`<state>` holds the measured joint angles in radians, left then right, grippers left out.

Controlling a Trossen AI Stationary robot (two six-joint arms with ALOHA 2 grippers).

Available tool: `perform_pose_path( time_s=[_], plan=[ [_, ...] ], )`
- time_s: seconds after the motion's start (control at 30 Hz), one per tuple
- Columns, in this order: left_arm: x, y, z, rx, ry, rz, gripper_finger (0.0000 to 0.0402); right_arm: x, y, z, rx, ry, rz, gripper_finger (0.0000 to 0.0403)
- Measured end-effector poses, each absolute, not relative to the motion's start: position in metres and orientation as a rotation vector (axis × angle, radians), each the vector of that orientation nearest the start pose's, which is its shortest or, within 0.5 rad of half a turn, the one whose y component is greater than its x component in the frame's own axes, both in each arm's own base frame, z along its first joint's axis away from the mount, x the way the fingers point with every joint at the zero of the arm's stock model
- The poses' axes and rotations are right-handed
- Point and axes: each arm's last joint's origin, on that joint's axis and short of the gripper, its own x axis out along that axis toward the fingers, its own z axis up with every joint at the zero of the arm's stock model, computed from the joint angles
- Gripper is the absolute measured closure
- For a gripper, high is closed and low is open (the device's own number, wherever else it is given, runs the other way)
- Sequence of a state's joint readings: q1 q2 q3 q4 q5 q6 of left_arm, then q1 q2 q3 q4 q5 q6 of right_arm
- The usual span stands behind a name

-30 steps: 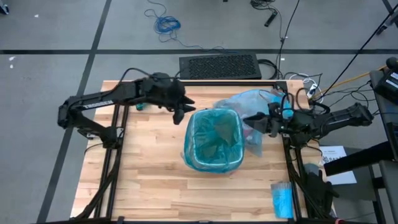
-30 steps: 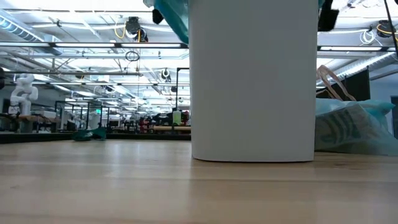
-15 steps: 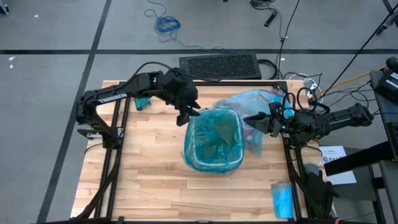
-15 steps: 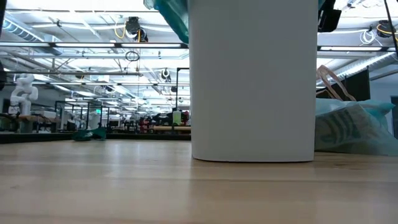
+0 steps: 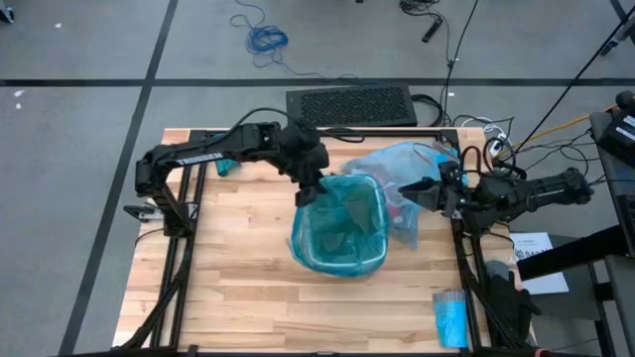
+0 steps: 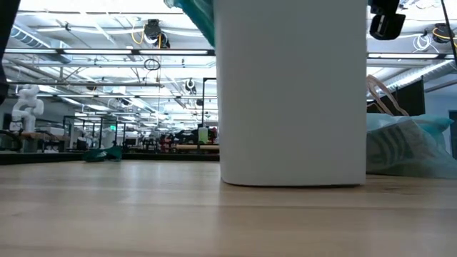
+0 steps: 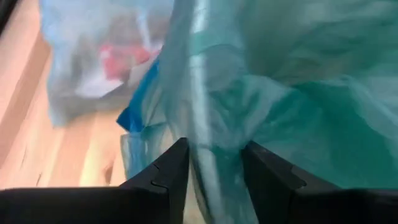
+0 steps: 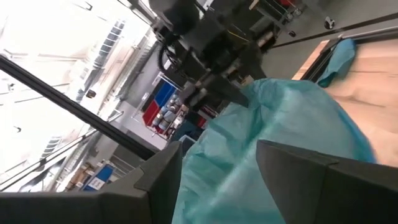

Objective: Place trash/remove bag and relplace
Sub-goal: Insert the blue trash bag into the white trash bin

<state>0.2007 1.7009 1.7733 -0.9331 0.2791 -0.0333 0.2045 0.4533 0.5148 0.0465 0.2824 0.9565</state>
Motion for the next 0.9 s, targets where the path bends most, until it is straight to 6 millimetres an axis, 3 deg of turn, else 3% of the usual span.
perform_pose_path(
  time_s=[0.07, 0.13, 0.2, 0.33, 0.43, 0.67, 0.77, 0.9],
  plan=[
    [0.35, 0.064, 0.366, -0.284, 0.879, -0.013, 0.03, 0.113, 0.015, 0.305, 0.982, -0.138, -0.02, 0.0204],
    [0.348, 0.063, 0.364, -0.325, 0.908, 0.025, 0.0362, 0.109, 0.014, 0.305, 0.982, -0.137, -0.02, 0.0204],
    [0.346, 0.06, 0.363, -0.362, 0.936, 0.082, 0.0388, 0.105, 0.014, 0.304, 0.981, -0.134, -0.022, 0.0204],
    [0.335, 0.049, 0.366, -0.47, 0.999, 0.197, 0.0397, 0.101, 0.013, 0.303, 0.979, -0.126, -0.026, 0.0204],
    [0.315, 0.039, 0.376, -0.527, 1.018, 0.345, 0.0398, 0.1, 0.013, 0.303, 0.974, -0.123, -0.028, 0.0204],
    [0.269, 0.02, 0.406, -0.817, 0.798, 0.809, 0.0399, 0.108, 0.015, 0.293, 0.926, -0.012, -0.051, 0.0204],
    [0.269, 0.009, 0.408, -0.89, 0.709, 0.861, 0.04, 0.114, 0.017, 0.289, 0.907, 0.032, -0.052, 0.0204],
    [0.283, -0.004, 0.396, -0.913, 0.787, 0.842, 0.04, 0.12, 0.018, 0.286, 0.902, 0.067, -0.051, 0.0204]
  ],
)
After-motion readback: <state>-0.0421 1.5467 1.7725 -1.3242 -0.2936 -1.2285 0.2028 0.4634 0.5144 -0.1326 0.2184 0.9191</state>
